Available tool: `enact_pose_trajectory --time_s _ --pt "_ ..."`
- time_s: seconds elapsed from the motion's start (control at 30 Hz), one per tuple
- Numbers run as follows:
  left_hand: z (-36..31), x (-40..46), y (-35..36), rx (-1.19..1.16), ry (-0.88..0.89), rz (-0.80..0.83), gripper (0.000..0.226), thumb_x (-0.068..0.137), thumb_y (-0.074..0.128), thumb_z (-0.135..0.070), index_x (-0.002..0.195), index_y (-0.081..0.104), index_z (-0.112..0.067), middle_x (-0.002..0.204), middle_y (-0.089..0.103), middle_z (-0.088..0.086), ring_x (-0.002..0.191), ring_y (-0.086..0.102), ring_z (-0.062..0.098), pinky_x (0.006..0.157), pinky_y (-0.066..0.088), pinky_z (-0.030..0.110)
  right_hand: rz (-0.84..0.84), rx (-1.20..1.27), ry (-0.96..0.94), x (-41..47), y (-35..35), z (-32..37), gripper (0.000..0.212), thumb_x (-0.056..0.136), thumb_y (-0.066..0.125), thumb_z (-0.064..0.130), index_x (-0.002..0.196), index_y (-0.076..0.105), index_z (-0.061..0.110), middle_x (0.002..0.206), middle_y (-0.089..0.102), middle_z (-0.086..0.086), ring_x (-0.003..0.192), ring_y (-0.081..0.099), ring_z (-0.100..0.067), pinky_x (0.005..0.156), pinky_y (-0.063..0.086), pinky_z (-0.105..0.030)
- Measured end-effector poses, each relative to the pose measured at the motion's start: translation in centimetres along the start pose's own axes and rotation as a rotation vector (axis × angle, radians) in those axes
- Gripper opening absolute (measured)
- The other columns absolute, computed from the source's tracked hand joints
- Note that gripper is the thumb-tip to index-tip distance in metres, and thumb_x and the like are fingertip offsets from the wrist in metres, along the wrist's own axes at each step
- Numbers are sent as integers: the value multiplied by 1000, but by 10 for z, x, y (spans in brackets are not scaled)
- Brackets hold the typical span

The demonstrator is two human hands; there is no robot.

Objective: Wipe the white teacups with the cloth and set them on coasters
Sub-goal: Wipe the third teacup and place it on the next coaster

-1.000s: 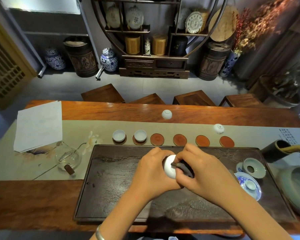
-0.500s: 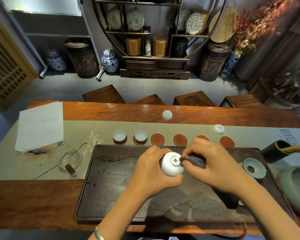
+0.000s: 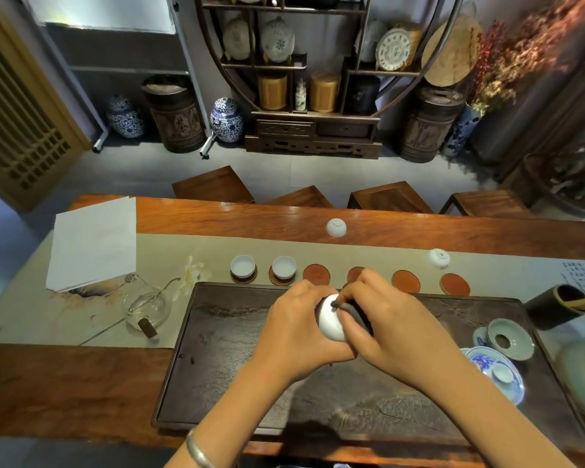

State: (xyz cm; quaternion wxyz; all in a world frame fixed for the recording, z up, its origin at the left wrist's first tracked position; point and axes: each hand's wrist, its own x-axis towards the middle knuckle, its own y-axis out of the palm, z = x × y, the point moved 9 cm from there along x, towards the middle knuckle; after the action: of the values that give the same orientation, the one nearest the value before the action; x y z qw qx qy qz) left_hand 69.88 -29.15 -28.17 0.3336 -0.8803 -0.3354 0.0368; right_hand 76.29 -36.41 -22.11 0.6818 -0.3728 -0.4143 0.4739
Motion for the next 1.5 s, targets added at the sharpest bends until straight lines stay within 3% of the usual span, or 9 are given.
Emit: enact_pose_trajectory --time_s 0.2,0.37,0.57,0.83,1.0,1.17,1.3,1.4,1.5 --pt "4 -1 1 -29 -29 -28 53 52 70 -55 102 64 -39 87 56 -15 82 57 1 65 41 10 16 26 13 -6 5 -2 12 85 61 20 90 61 9 88 54 -4 67 53 -23 56 44 -33" --pt "6 -1 1 7 -43 -16 51 52 70 -51 101 66 -37 90 57 -13 82 58 4 69 52 28 86 308 113 -8 4 -24 4 80 68 21 83 66 19 81 61 4 76 55 -9 66 43 -26" --pt "-2 6 -5 36 1 -15 49 54 75 -48 101 62 -41 88 55 -15 83 55 2 68 41 11 -271 413 231 -3 -31 -44 12 80 70 15 88 67 22 88 64 10 85 59 -4 72 44 -13" --pt "-1 4 -7 -11 -18 -70 54 51 71 -52 102 66 -36 84 54 -17 82 56 1 65 39 8 -90 167 45 -3 -4 -9 24 86 62 15 109 63 16 94 51 -1 83 51 -10 69 43 -17" --pt "4 -4 1 -33 -64 -57 50 52 72 -50 99 66 -37 85 55 -16 82 56 0 63 39 7 -10 66 -6 -8 0 -3 20 86 60 14 106 62 12 93 51 -6 77 54 -21 63 48 -30" --pt "2 -8 5 -55 -64 -37 49 54 75 -49 101 67 -38 91 58 -16 86 58 -1 68 42 8 51 173 23 -16 -5 -17 17 87 61 12 103 65 18 91 52 2 81 52 -7 72 41 -17" --pt "0 -2 1 -61 -85 -35 48 53 75 -52 99 69 -40 88 58 -14 83 57 0 66 43 8 -89 246 76 -20 -27 -35 23 87 64 15 109 63 20 99 60 6 93 54 0 80 40 -10" --pt "-8 3 3 9 -54 11 36 52 74 -49 85 66 -37 77 55 -11 75 55 4 59 41 12 -58 247 9 -19 -22 -20 34 84 63 22 118 59 20 101 59 5 93 55 -3 79 42 -14" --pt "-13 5 3 61 6 22 30 54 77 -44 65 51 -35 65 44 -10 67 46 8 53 32 13 24 171 -89 -20 -9 -2 28 84 61 19 112 62 20 96 52 1 83 54 -10 71 47 -26"
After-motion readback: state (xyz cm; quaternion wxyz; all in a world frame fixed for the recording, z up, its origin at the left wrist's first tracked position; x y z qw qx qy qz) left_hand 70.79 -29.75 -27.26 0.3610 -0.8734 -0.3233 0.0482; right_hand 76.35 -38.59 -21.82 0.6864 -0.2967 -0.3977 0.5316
